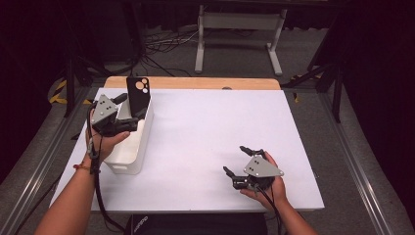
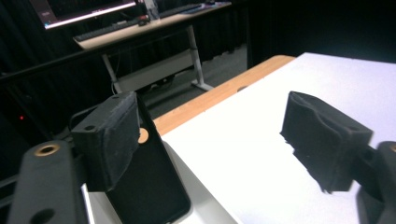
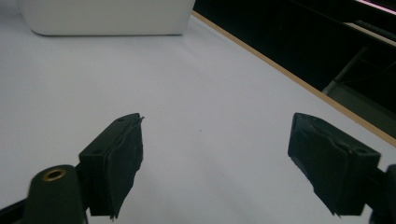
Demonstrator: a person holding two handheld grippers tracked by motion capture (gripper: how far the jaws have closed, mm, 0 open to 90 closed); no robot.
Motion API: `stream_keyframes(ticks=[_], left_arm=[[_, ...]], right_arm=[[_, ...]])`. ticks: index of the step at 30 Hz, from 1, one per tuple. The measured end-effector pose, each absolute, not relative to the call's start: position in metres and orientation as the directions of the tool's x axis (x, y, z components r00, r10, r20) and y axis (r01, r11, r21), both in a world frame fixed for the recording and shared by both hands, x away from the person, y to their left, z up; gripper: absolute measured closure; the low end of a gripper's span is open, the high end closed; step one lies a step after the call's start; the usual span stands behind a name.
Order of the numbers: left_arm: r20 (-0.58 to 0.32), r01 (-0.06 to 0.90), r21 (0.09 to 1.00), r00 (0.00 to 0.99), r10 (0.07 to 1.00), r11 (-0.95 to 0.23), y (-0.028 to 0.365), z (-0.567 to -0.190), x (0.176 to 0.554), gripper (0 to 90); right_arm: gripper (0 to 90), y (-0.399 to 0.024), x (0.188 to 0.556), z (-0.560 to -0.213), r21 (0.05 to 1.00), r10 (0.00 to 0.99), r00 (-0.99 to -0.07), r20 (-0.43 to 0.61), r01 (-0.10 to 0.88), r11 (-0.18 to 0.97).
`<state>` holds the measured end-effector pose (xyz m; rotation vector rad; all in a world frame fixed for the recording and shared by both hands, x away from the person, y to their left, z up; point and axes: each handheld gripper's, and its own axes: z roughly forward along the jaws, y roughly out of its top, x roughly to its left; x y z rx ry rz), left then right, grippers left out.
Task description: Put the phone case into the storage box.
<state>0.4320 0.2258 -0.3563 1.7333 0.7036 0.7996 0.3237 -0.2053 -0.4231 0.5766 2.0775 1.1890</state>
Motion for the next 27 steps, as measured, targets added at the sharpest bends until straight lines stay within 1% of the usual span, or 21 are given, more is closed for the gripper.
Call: stream_keyframes(ticks=[6,15,19,22,27], left_arm=[[0.166,0.083,0.959,0.610,0.775,-0.271,0.224,-0.357,0.432,7.2],[0.165,0.065,0.961,0.645,0.746,-0.270,0.219,-0.357,0.427,3.3],[0.171,0.047,0.963,0.656,0.735,-0.266,0.216,-0.358,0.422,3.4],[0.192,0.021,0.962,0.651,0.734,-0.271,0.213,-0.358,0.418,4.3],[0.205,0.009,0.959,0.663,0.720,-0.282,0.209,-0.357,0.412,4.9]], right_arm=[[18.9,-0.205,0.324,-0.423,0.873,0.658,-0.679,-0.327,0.049,0.484],[18.6,-0.206,0.324,-0.423,0.872,0.655,-0.681,-0.328,0.049,0.487],[18.5,-0.206,0.324,-0.423,0.873,0.656,-0.680,-0.327,0.048,0.485],[18.3,-0.206,0.324,-0.423,0.872,0.655,-0.680,-0.329,0.047,0.487],[18.1,-0.207,0.323,-0.422,0.874,0.656,-0.680,-0.328,0.046,0.484]])
